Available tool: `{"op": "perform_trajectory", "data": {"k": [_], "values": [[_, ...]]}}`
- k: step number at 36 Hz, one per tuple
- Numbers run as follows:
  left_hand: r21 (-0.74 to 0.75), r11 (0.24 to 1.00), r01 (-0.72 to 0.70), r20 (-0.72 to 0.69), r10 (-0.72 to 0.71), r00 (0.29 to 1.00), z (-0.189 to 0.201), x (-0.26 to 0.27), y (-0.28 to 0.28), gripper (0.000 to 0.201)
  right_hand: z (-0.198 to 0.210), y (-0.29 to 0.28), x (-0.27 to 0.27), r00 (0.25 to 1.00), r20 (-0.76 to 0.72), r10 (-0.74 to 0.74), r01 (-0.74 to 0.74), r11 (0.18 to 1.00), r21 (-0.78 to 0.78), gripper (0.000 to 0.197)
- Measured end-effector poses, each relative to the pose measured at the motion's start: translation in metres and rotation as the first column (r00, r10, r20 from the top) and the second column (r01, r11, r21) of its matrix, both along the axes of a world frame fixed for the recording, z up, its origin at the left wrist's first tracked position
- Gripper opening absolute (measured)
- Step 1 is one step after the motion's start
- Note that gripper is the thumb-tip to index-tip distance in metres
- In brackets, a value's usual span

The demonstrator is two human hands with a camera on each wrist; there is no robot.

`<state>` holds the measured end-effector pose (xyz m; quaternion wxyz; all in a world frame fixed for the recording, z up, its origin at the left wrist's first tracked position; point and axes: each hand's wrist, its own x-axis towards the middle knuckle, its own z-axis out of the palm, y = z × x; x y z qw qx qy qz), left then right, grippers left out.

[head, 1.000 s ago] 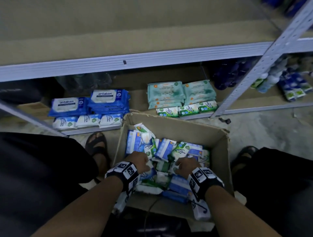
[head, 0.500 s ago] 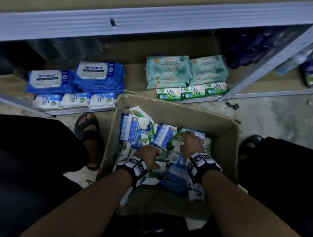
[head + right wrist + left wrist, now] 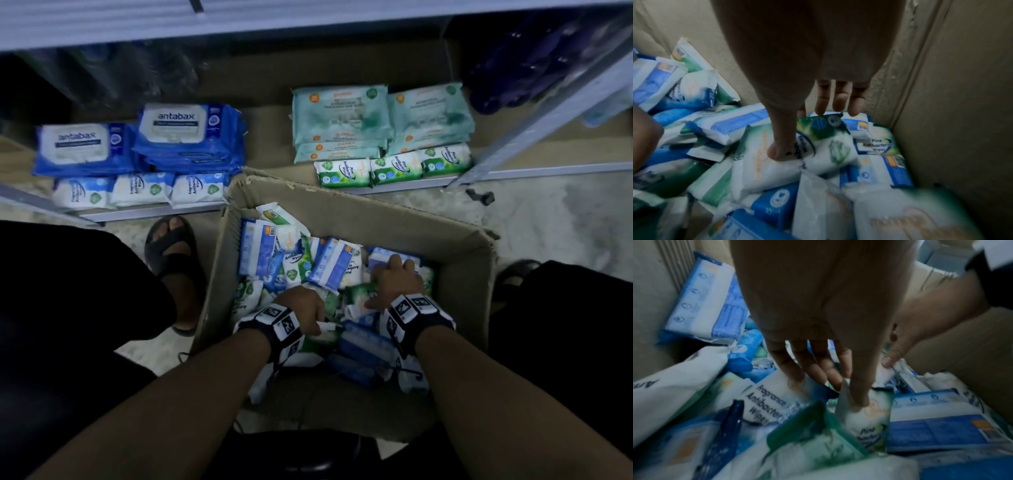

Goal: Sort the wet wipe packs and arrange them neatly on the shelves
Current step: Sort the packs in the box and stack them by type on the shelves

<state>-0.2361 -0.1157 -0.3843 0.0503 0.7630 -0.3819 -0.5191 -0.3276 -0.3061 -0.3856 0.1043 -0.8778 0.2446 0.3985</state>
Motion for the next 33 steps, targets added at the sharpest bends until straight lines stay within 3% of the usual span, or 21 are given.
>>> {"op": "perform_trajectory", "data": {"k": [3, 7, 12, 17, 24, 28, 33], "values": [[-0.021, 1.000, 0.001, -0.024, -0.001, 1.000, 0.002, -0.003, 0.002, 0.014, 0.003, -0.003, -0.009, 1.000, -0.017, 0.015, -0.016, 0.999, -0.031, 0.071], [-0.046, 0.999, -0.015, -0.031, 0.014, 0.999, 0.010, -0.007, 0.002, 0.008, 0.014, -0.002, -0.010, 0.996, -0.029, -0.083, 0.085, 0.994, 0.066, 0.074], [-0.082, 0.997, 0.005, 0.000, -0.005, 1.000, 0.018, -0.011, 0.003, 0.034, 0.033, 0.004, -0.018, 0.981, 0.050, -0.189, 0.180, 0.973, 0.143, 0.064], [-0.049, 0.999, 0.008, 0.028, -0.007, 1.000, 0.036, -0.018, 0.008, 0.014, 0.048, 0.012, -0.036, 0.947, 0.138, -0.290, 0.268, 0.950, 0.161, 0.055], [-0.184, 0.966, -0.183, 0.153, 0.212, 0.965, 0.065, -0.019, 0.006, 0.018, 0.074, 0.019, -0.054, 0.907, 0.216, -0.363, 0.328, 0.927, 0.182, 0.057], [-0.355, 0.883, -0.308, 0.189, 0.391, 0.901, 0.086, -0.017, 0.006, 0.018, 0.088, 0.020, -0.055, 0.874, 0.221, -0.432, 0.384, 0.895, 0.227, 0.056], [-0.445, 0.727, -0.522, 0.055, 0.605, 0.795, 0.113, -0.009, 0.006, 0.016, 0.110, 0.026, -0.054, 0.760, 0.291, -0.581, 0.465, 0.799, 0.382, 0.051]]}}
